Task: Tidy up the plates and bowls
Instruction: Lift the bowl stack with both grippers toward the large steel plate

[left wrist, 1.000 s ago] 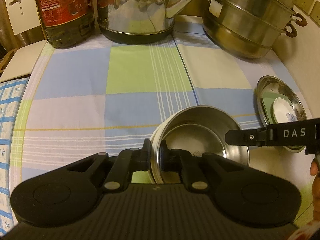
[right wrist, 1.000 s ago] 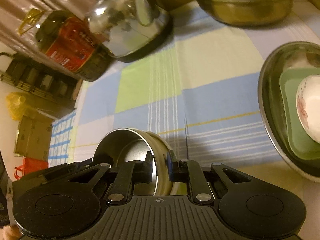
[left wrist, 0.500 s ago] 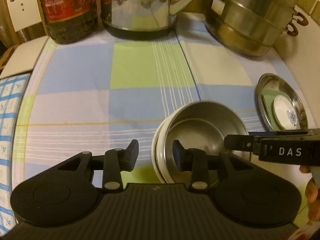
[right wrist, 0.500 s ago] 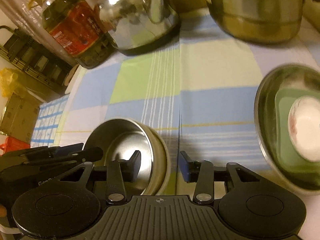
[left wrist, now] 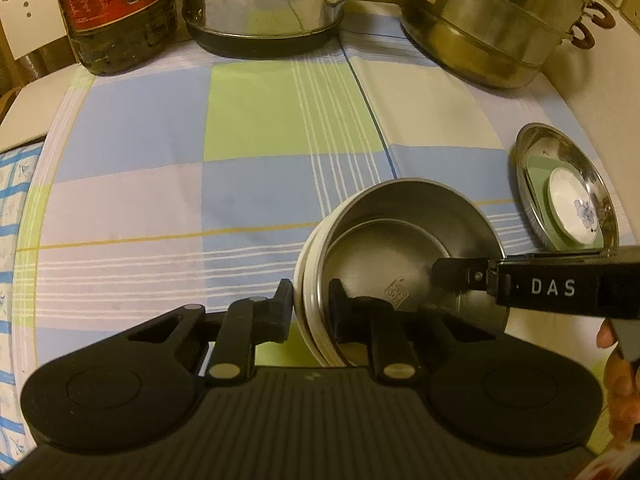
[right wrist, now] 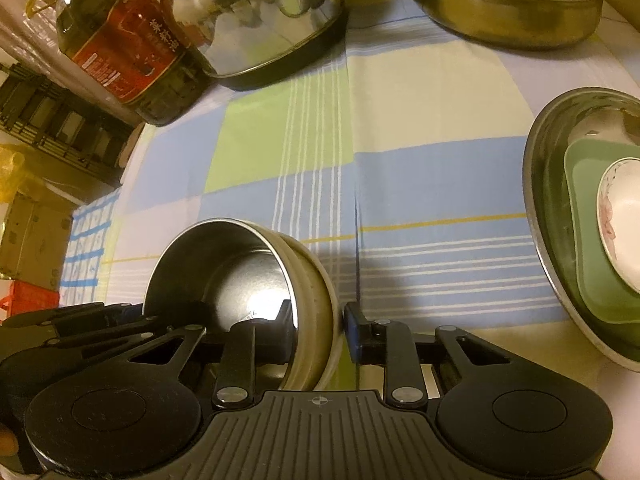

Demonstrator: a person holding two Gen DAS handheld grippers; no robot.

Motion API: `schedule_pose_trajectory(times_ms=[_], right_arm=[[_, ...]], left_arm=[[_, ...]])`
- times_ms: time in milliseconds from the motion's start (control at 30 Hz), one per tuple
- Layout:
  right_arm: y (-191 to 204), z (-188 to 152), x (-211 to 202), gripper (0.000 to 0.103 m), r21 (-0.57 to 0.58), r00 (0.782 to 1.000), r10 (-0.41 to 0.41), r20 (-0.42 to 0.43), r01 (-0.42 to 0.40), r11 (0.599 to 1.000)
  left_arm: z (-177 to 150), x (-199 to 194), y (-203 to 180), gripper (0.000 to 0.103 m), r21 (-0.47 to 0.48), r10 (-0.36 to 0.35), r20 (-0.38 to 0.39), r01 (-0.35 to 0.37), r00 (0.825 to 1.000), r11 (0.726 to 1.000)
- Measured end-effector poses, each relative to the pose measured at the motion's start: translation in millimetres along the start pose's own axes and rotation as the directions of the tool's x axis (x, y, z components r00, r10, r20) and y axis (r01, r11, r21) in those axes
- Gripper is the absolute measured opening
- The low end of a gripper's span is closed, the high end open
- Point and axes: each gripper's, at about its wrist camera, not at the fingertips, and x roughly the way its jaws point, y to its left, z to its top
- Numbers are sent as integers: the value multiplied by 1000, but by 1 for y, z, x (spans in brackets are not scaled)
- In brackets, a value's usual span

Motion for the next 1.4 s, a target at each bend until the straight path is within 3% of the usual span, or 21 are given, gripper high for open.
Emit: schedule_pose_trajectory(times_ms=[533,967,1200,1400], right_arm=[[4,-13,-9,25,43,995,-52,-86,56,998],[-7,-43,-32,25,37,986,-60,-157,67,997],[1,-49,-35,24,-38,992,-75,-99,72,997],[9,-63,-39,24,-69,991,-130,-22,128,989]], left_arm=[[-6,-3,-8,17,59,-17,-10,17,1000,998],[-46,-21,-36,16,89,-31,-58,37,998,995],[-55,-25,-31,16,51,-39,-63,42,997,998],[-59,-28,-33,21,49,-47,-53,50,997,998]])
